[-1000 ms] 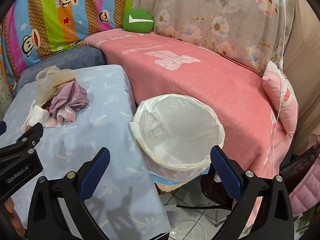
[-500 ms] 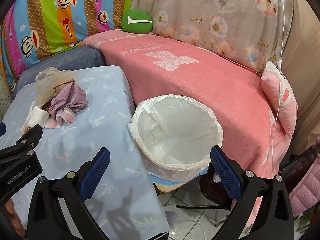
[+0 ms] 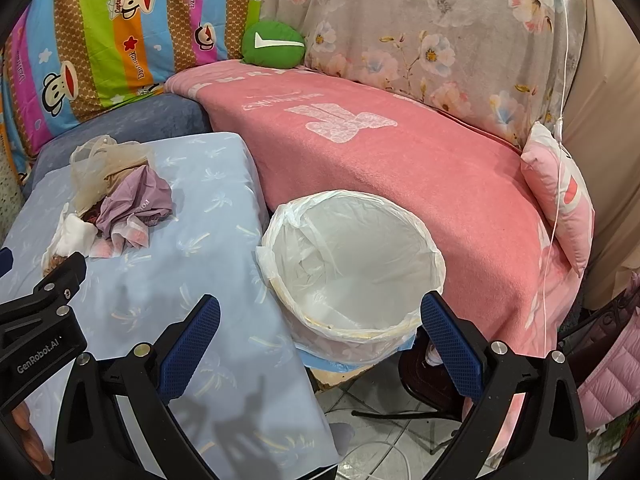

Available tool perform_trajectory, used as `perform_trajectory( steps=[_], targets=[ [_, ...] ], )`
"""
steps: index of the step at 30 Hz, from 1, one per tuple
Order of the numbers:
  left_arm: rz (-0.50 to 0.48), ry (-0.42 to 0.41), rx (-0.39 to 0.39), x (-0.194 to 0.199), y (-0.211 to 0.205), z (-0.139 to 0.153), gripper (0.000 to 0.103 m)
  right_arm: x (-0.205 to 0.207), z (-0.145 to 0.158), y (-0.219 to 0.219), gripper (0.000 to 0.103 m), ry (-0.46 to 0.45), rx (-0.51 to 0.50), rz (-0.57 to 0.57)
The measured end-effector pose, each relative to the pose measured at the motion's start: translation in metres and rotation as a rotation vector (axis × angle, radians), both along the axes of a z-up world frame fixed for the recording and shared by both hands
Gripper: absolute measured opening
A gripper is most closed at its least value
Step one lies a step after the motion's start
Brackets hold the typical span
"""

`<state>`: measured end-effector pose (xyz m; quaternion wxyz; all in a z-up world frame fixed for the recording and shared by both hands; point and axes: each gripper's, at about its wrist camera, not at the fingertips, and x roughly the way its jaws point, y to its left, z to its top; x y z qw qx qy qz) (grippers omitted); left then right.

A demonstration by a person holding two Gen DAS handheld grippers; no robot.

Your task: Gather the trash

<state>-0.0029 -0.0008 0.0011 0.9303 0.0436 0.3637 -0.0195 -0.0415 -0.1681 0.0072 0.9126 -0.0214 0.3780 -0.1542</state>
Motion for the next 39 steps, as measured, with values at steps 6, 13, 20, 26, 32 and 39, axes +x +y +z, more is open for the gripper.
perform_trajectory(
  steps=[6,13,20,26,32,39],
  targets=[
    [0.0,0.001,0.0,0.0006,-0.0009,-0.0007,0.096,-0.0002,0.0001,-0.0003,0.097,-0.001,0.0,0.0],
    [-0.001,0.004,0.0,0.0005,-0.0017,-0.0009,0.096,-0.0002,-0.0003,0.0001,0.097,-0.001,0.0,0.0],
    [-0.002,0.003,0.0,0.0007,-0.0018,-0.0013,0.096,0.0005,0.0013,-0.0031,0.097,-0.004,0.001,-0.002],
    [-0.006,0.001,0.002,0.0007,-0.0028,-0.0006,0.096,0.0005,0.0017,-0.0037,0.097,-0.005,0.002,-0.003],
    [-0.008,0.0,0.002,0.0001,-0.004,-0.0004,0.096,0.0013,0.0042,-0.0067,0.097,-0.007,0.001,-0.006],
    [-0.011,-0.001,0.003,0.0003,-0.0057,0.0005,0.096,0.0008,0.0037,-0.0057,0.097,-0.007,0.001,-0.005]
  ],
)
